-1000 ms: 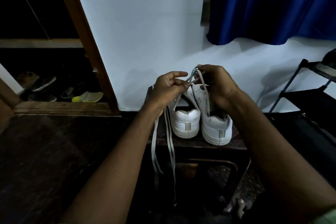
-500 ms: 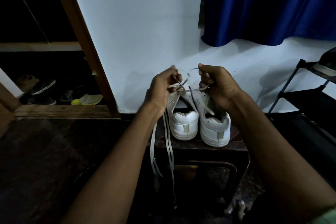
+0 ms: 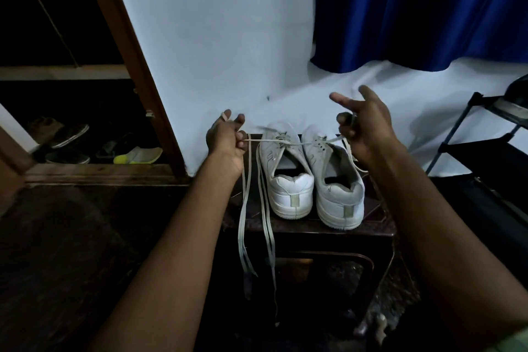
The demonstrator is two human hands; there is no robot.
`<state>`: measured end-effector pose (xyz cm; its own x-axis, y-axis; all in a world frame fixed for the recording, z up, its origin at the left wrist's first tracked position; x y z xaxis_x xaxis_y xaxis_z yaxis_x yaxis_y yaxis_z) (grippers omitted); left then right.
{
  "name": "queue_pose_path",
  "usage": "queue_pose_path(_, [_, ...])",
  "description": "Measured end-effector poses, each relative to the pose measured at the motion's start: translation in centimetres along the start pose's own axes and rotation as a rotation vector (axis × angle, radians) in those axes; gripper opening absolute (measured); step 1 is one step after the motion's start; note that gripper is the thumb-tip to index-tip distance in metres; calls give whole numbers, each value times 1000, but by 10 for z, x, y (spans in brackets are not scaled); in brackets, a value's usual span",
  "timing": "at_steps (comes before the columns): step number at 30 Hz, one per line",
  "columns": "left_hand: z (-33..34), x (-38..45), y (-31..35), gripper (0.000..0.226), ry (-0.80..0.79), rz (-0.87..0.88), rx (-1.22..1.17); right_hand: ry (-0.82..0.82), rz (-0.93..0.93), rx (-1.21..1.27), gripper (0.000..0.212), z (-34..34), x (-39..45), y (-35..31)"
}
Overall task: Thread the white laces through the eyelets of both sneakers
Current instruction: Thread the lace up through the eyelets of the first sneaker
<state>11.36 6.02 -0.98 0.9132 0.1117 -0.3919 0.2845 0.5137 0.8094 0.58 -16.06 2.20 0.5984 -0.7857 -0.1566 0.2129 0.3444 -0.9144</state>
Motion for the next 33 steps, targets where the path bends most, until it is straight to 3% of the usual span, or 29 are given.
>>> queue_pose_path(4, [-1, -6, -5, 51, 44, 240, 254, 32, -298, -590, 70, -2, 6, 18])
queue_pose_path(7, [4, -8, -9, 46, -80, 323, 332, -30, -494, -1019, 50, 1, 1, 21])
queue_pose_path(10, [8, -8, -12, 29, -237, 328, 422, -127, -671, -1252, 26, 7, -10, 21])
queue_pose_path(14, [13, -14, -14, 49, -479, 349, 471, -91, -900, -1468, 25, 14, -25, 19])
queue_pose_path(18, [14, -18, -21, 73, -623, 569, 671, -184, -1043, -1450, 30, 23, -33, 24])
queue_pose_path(22, [10, -20, -24, 81, -721, 699, 798, -331, -878, -1190, 15, 29, -36, 43])
queue_pose_path(26, [8, -20, -23, 78, -669, 724, 856, -355, -762, -1014, 12, 30, -32, 42])
queue_pose_path(30, [3, -19, -27, 82, -582, 784, 990, -380, -674, -1150, 9, 32, -22, 47])
queue_pose_path(33, [0, -18, -27, 70, -492, 845, 1054, -374, -604, -1184, 36, 34, -20, 49])
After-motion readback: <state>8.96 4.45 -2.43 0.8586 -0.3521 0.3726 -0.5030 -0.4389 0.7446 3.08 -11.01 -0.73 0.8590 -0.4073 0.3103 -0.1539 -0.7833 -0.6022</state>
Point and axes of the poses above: each hand's wrist, its own x-axis towards the middle knuckle, its own z-axis out of the palm, y = z × x, the point moved 1 cm from there along x, towards the middle knuckle, and after that the axes turned 15 degrees about y, right-handed, at the moved point
